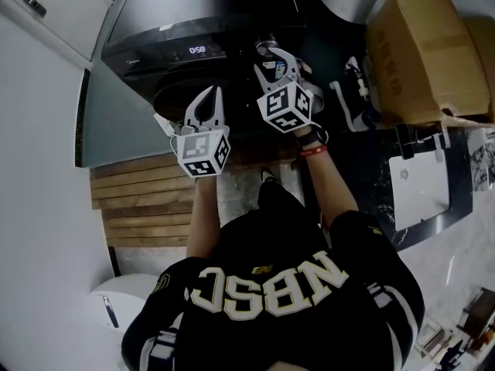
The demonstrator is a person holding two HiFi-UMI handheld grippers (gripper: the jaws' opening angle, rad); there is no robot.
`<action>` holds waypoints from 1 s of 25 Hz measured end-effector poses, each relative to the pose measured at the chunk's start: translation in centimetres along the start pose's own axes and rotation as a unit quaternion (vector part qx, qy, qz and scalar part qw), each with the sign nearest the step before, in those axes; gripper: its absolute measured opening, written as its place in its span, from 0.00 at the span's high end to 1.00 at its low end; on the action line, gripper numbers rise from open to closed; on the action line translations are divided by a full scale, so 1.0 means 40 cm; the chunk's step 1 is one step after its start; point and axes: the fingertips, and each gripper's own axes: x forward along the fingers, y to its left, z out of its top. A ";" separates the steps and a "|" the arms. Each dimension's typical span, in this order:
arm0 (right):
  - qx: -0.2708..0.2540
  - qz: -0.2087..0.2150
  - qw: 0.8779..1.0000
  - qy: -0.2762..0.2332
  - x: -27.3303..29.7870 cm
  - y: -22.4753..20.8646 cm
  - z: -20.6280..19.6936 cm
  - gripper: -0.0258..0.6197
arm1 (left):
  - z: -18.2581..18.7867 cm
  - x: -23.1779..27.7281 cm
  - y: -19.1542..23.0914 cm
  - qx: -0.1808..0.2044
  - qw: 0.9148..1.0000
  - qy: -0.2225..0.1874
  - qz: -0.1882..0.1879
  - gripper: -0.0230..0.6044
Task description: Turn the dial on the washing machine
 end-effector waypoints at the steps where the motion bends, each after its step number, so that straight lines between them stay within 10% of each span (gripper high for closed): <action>1: -0.018 -0.002 1.000 0.003 0.012 -0.005 -0.002 0.70 | 0.000 0.007 0.004 -0.001 1.000 0.001 -0.001 0.94; 7: -0.161 -0.013 0.986 0.041 0.077 -0.006 -0.024 0.56 | 0.000 0.043 0.019 0.002 1.000 0.002 -0.004 0.94; 15: -0.343 -0.031 0.936 0.078 0.119 0.008 -0.045 0.52 | -0.007 0.060 0.033 0.000 1.000 -0.002 -0.003 0.94; 25: -0.403 -0.042 0.909 0.097 0.137 0.010 -0.056 0.54 | 0.002 0.061 0.049 -0.004 1.000 -0.014 0.003 0.94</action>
